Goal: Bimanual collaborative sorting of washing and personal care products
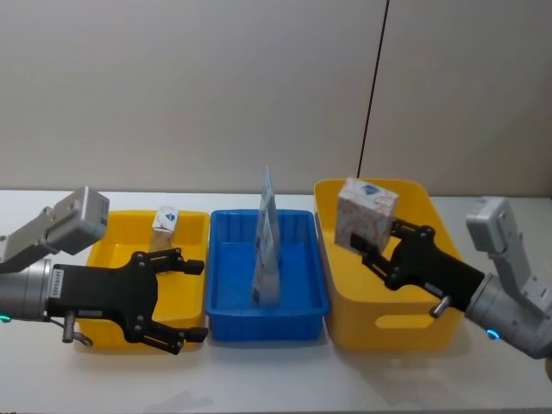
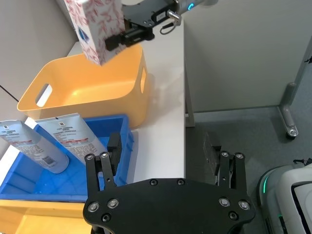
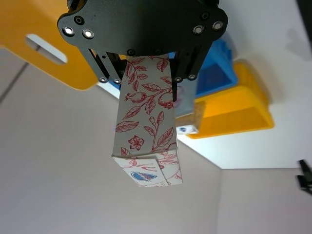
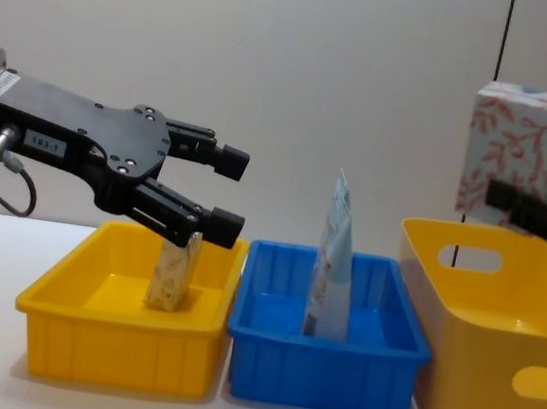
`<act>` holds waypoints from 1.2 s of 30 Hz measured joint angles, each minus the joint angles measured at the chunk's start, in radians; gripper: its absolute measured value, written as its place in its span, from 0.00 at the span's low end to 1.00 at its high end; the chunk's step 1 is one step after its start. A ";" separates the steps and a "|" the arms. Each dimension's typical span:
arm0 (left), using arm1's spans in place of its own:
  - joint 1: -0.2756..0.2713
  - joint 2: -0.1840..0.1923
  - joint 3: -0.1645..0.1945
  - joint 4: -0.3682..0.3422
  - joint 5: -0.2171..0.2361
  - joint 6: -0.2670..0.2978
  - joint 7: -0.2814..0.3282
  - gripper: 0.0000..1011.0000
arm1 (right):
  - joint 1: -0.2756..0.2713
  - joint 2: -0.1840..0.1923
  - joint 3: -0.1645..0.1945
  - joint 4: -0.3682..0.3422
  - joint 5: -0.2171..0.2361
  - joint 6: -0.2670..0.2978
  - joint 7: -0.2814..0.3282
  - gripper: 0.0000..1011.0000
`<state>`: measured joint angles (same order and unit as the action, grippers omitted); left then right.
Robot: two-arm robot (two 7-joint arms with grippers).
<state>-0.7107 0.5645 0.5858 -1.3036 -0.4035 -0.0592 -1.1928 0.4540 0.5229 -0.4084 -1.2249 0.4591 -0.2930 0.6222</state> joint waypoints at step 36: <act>0.000 0.000 0.000 0.000 0.000 0.000 0.000 0.99 | 0.105 -0.133 0.021 0.149 -0.140 0.119 -0.284 0.37</act>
<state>-0.7107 0.5645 0.5859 -1.3036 -0.4036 -0.0592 -1.1928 0.5592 0.3897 -0.3870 -1.0759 0.3191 -0.1744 0.3383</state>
